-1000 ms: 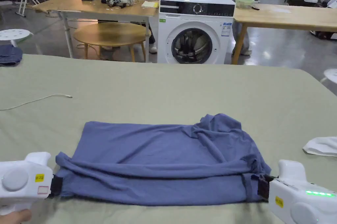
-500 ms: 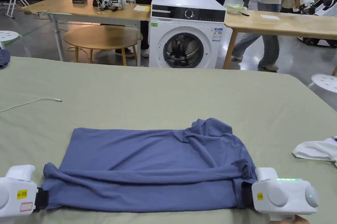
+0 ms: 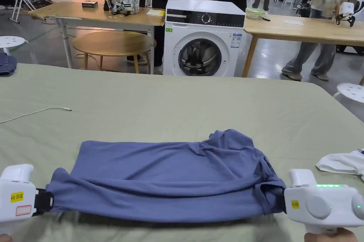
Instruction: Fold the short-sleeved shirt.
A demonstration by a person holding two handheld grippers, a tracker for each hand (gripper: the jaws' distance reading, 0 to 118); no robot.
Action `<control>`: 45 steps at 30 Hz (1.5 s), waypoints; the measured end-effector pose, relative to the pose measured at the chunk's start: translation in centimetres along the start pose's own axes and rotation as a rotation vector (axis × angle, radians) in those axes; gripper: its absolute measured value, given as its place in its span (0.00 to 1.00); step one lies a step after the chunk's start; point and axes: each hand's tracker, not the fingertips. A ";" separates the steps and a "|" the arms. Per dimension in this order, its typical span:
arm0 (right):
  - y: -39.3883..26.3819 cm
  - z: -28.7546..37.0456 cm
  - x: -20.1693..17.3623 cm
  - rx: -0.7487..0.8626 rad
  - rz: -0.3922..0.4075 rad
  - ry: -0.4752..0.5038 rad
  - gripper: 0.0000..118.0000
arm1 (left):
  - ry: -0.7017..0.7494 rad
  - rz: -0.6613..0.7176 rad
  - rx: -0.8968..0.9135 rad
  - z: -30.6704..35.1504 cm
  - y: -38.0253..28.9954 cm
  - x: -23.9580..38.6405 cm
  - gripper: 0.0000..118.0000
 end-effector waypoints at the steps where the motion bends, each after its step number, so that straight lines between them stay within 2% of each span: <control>1: 0.1 -0.9 1.7 0.016 -0.001 -0.008 0.04 | 0.010 -0.007 0.012 0.6 0.0 0.0 0.01; 4: -0.2 1.3 2.6 0.025 -0.018 0.009 0.04 | 0.015 0.008 0.028 2.5 -0.7 -0.5 0.01; 7: -2.1 4.0 1.6 0.032 0.006 -0.010 0.04 | 0.010 0.021 0.024 3.9 -2.4 -1.4 0.01; 12: -7.3 5.6 2.3 -0.023 0.002 -0.014 0.04 | 0.031 0.032 0.004 5.7 -7.6 -3.0 0.01; 16: -12.3 3.9 3.1 -0.118 0.002 0.009 0.04 | 0.017 0.071 -0.032 5.7 -11.7 -3.4 0.01; 19: -14.8 2.2 3.1 -0.141 0.001 -0.015 0.04 | 0.027 0.078 -0.047 4.7 -13.4 -3.3 0.01; 20: -15.2 1.7 3.2 -0.141 -0.003 -0.018 0.04 | 0.036 0.073 -0.054 4.3 -13.8 -3.3 0.01; 21: -15.7 2.3 1.6 -0.132 -0.017 -0.019 0.04 | 0.033 0.070 -0.058 4.0 -14.1 -3.2 0.01; 27: -15.4 2.3 1.1 -0.109 -0.003 -0.049 0.05 | 0.046 0.069 -0.065 2.0 -13.8 -4.4 0.01; 29: -15.1 2.2 1.4 -0.111 -0.005 -0.048 0.12 | 0.040 0.071 -0.067 2.0 -13.5 -4.6 0.01; 32: -14.2 3.6 1.3 -0.082 -0.009 -0.071 0.15 | 0.028 0.068 -0.068 2.6 -12.9 -4.6 0.01; 33: -13.6 4.2 1.4 -0.057 -0.012 -0.084 0.30 | 0.028 0.059 -0.054 3.1 -12.5 -4.3 0.02; 34: -13.0 4.8 1.3 -0.029 -0.019 -0.095 0.47 | 0.031 0.043 -0.036 3.5 -12.1 -4.0 0.06; 35: -12.3 5.4 1.2 0.004 -0.014 -0.097 0.58 | 0.055 0.023 -0.012 4.1 -11.5 -3.6 0.15; 36: -11.5 5.9 0.9 0.040 -0.007 -0.101 0.60 | 0.067 0.009 0.016 4.5 -10.8 -3.2 0.33; 37: -10.8 6.2 1.1 0.069 -0.004 -0.093 0.60 | 0.057 0.002 0.033 4.9 -10.1 -2.8 0.41; 40: -8.7 6.7 -0.2 0.178 -0.015 -0.062 0.60 | 0.010 -0.008 0.124 5.6 -7.8 -1.3 0.42; 42: -7.4 6.9 -2.0 0.239 -0.022 -0.063 0.60 | 0.012 -0.038 0.187 5.8 -6.6 0.2 0.42; 44: -6.5 7.0 -3.5 0.316 -0.033 -0.018 0.60 | 0.029 -0.074 0.264 6.1 -5.6 2.0 0.42; 45: -6.1 6.8 -4.2 0.347 -0.034 -0.005 0.52 | 0.033 -0.091 0.303 6.3 -5.2 2.8 0.42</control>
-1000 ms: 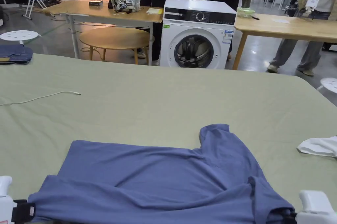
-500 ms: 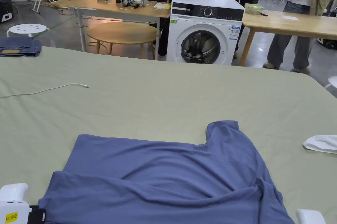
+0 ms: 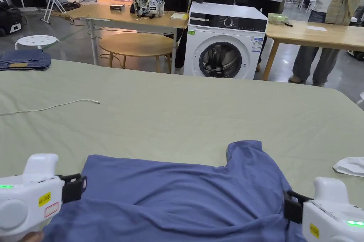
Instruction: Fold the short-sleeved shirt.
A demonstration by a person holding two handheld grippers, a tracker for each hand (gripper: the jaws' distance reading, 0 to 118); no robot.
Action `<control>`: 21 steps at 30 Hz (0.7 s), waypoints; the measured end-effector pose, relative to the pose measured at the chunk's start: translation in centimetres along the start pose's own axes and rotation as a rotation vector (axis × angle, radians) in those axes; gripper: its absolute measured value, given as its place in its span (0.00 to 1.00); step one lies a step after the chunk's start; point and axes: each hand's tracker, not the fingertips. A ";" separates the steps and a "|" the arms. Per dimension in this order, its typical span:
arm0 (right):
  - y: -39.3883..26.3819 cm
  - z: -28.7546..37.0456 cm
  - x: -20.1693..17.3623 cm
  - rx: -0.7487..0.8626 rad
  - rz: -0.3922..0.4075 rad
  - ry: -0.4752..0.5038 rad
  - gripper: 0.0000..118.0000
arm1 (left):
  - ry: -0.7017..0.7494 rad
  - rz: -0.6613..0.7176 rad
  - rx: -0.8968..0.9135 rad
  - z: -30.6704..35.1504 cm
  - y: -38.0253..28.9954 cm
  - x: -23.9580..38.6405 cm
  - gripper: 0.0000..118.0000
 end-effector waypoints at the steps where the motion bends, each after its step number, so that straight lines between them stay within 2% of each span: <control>1: 0.3 -0.1 -0.9 0.034 -0.007 0.002 0.41 | -0.001 -0.012 0.036 0.1 0.5 0.8 0.42; 2: 0.5 -0.2 -1.8 0.061 -0.012 0.007 0.27 | 0.001 -0.015 0.068 0.2 0.8 1.8 0.42; 3: 0.9 -0.1 -2.9 0.089 -0.015 0.013 0.14 | 0.004 -0.014 0.098 0.3 1.1 2.5 0.37; 5: 1.4 0.2 -4.9 0.126 -0.024 0.037 0.10 | 0.011 -0.021 0.154 0.6 1.6 3.8 0.14; 6: 1.5 0.2 -5.6 0.141 -0.030 0.047 0.02 | 0.022 -0.033 0.177 0.5 1.7 4.3 0.02; 10: 2.0 -0.1 -7.6 0.189 -0.022 0.047 0.00 | 0.026 -0.061 0.243 0.9 1.7 6.1 0.00; 14: 2.2 -0.6 -8.6 0.211 -0.009 0.062 0.00 | 0.031 -0.063 0.223 0.1 1.8 6.1 0.00; 16: 2.4 -1.3 -8.8 0.202 0.004 0.067 0.00 | 0.032 -0.052 0.189 -1.1 2.2 5.3 0.00; 21: 2.7 -2.9 -9.5 0.167 0.016 0.080 0.00 | -0.003 0.040 -0.031 -7.1 5.0 1.6 0.00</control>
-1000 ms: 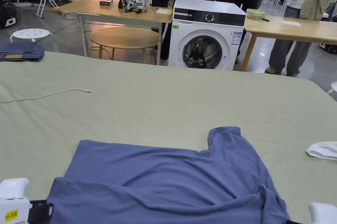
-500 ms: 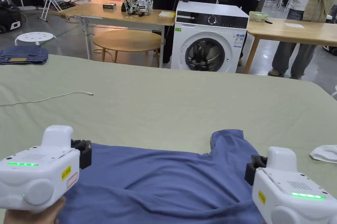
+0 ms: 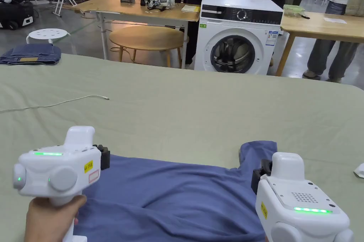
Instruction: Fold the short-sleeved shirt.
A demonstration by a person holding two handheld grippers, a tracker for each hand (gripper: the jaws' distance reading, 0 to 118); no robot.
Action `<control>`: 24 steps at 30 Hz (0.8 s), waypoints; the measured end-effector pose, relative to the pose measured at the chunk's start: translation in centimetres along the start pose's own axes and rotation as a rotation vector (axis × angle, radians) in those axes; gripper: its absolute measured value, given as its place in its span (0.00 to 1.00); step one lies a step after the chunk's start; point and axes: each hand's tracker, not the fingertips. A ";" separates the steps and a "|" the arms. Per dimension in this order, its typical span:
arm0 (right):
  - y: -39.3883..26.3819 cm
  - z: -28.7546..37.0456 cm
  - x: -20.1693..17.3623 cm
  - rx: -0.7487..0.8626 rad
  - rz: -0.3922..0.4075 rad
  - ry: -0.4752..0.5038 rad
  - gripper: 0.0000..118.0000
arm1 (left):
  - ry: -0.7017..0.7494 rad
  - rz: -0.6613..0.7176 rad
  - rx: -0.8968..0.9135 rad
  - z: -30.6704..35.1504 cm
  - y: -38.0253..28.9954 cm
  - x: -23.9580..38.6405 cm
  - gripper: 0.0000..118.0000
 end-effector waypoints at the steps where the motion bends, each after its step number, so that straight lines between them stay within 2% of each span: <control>1: -0.1 -0.4 0.1 -0.011 -0.002 0.004 0.00 | 0.001 0.012 -0.033 -1.3 0.8 -0.7 0.00; 6: -0.6 -2.5 0.5 -0.073 -0.012 0.001 0.00 | -0.071 0.107 -0.260 -8.3 4.0 -4.6 0.00; 8: -1.0 -3.5 1.2 -0.094 -0.010 0.003 0.00 | -0.054 0.090 -0.324 -10.6 5.0 -5.6 0.00; 9: -1.3 -3.9 1.4 -0.105 -0.007 -0.004 0.00 | -0.043 0.081 -0.360 -11.8 5.3 -6.1 0.10; 12: -2.0 -5.0 2.2 -0.137 -0.004 -0.018 0.00 | -0.017 0.041 -0.402 -14.5 6.0 -7.0 0.64; 16: -2.9 -5.7 2.9 -0.175 -0.020 -0.034 0.00 | 0.005 0.068 -0.470 -18.1 5.7 -8.2 0.65; 18: -3.3 -6.1 3.3 -0.192 -0.021 -0.044 0.00 | 0.058 0.037 -0.536 -18.6 4.6 -7.1 0.64; 20: -3.7 -6.4 3.7 -0.206 -0.025 -0.049 0.00 | 0.086 -0.018 -0.524 -19.1 3.8 -6.6 0.63; 22: -4.0 -6.6 4.0 -0.218 -0.025 -0.059 0.00 | 0.128 -0.020 -0.479 -17.7 3.4 -4.8 0.56; 24: -4.1 -6.6 4.0 -0.231 -0.031 -0.061 0.00 | 0.151 -0.021 -0.425 -17.1 2.9 -4.0 0.40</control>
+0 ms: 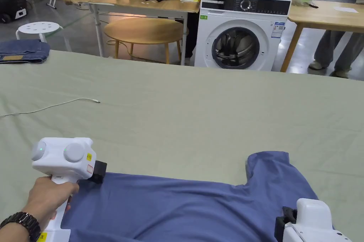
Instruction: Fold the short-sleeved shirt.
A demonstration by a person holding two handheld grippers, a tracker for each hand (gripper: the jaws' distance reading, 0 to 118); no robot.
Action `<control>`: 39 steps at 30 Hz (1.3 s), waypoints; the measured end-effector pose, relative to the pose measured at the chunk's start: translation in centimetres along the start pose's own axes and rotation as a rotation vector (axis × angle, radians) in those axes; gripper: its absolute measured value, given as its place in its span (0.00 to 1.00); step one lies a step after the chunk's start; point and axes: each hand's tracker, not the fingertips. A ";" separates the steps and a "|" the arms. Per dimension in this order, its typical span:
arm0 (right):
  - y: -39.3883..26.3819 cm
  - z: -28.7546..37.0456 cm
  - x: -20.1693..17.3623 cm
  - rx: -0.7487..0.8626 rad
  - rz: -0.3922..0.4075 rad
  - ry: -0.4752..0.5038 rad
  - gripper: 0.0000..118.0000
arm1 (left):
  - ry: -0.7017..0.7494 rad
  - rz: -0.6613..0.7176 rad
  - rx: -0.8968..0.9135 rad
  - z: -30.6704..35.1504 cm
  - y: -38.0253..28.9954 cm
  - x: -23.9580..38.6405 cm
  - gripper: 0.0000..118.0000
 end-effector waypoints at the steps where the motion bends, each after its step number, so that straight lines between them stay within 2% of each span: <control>1: 0.0 -0.1 0.1 -0.007 -0.006 0.003 0.00 | -0.007 -0.024 0.012 -0.6 0.7 -0.9 0.37; 2: -0.1 -0.2 0.2 -0.013 -0.008 0.001 0.00 | -0.012 -0.053 0.017 -0.5 0.6 -0.7 0.37; 4: 0.0 -0.4 0.4 -0.023 -0.007 -0.007 0.00 | -0.032 -0.069 0.023 -0.2 0.6 -0.4 0.08; 5: 0.1 -0.5 0.6 -0.025 -0.009 -0.007 0.00 | -0.065 -0.062 0.024 -2.3 1.4 -1.6 0.00; 13: 5.3 -2.2 3.7 -0.090 -0.046 0.005 0.01 | -0.087 -0.067 0.097 1.9 0.9 -1.3 0.00; 14: 6.2 -3.1 4.5 -0.110 -0.049 0.007 0.05 | -0.090 -0.063 0.113 2.4 0.9 -1.4 0.00; 16: 8.0 -5.5 6.1 -0.169 -0.045 -0.011 0.35 | -0.107 -0.056 0.133 3.2 1.1 -1.8 0.00; 18: 9.5 -8.0 7.4 -0.222 -0.040 -0.030 0.59 | -0.115 -0.053 0.142 3.7 1.2 -2.0 0.00; 19: 10.1 -9.5 7.9 -0.263 -0.015 -0.020 0.60 | -0.120 -0.055 0.148 3.9 1.1 -2.1 0.00; 21: 10.8 -12.1 8.5 -0.315 0.019 -0.052 0.60 | -0.123 -0.045 0.147 4.0 1.2 -2.3 0.00; 24: 10.7 -15.6 8.9 -0.423 0.024 -0.029 0.60 | -0.134 -0.028 0.152 4.0 0.9 -2.5 0.00; 26: 10.1 -17.6 8.7 -0.474 0.034 -0.063 0.60 | -0.137 -0.020 0.147 3.8 0.7 -2.6 0.00; 29: 9.2 -19.9 8.9 -0.516 0.045 -0.021 0.53 | -0.135 -0.022 0.143 3.5 0.6 -2.8 0.00; 32: 9.6 -19.0 8.6 -0.494 0.015 -0.043 0.47 | -0.135 -0.019 0.138 3.4 0.4 -2.9 0.00; 33: 9.8 -19.0 9.0 -0.494 0.019 -0.051 0.27 | -0.134 -0.021 0.141 3.5 0.3 -2.8 0.00; 34: 9.8 -19.0 9.1 -0.481 0.034 -0.051 0.00 | -0.133 -0.022 0.140 3.5 0.3 -2.8 0.00; 36: 10.3 -20.5 10.5 -0.484 0.057 -0.033 0.00 | -0.137 -0.019 0.141 3.6 0.2 -2.7 0.00; 38: 10.9 -20.0 11.4 -0.456 0.043 -0.029 0.00 | -0.138 -0.017 0.145 4.2 -0.1 -2.6 0.00; 39: 10.6 -17.5 10.0 -0.434 0.021 -0.024 0.00 | -0.142 -0.017 0.149 4.5 -0.3 -2.6 0.00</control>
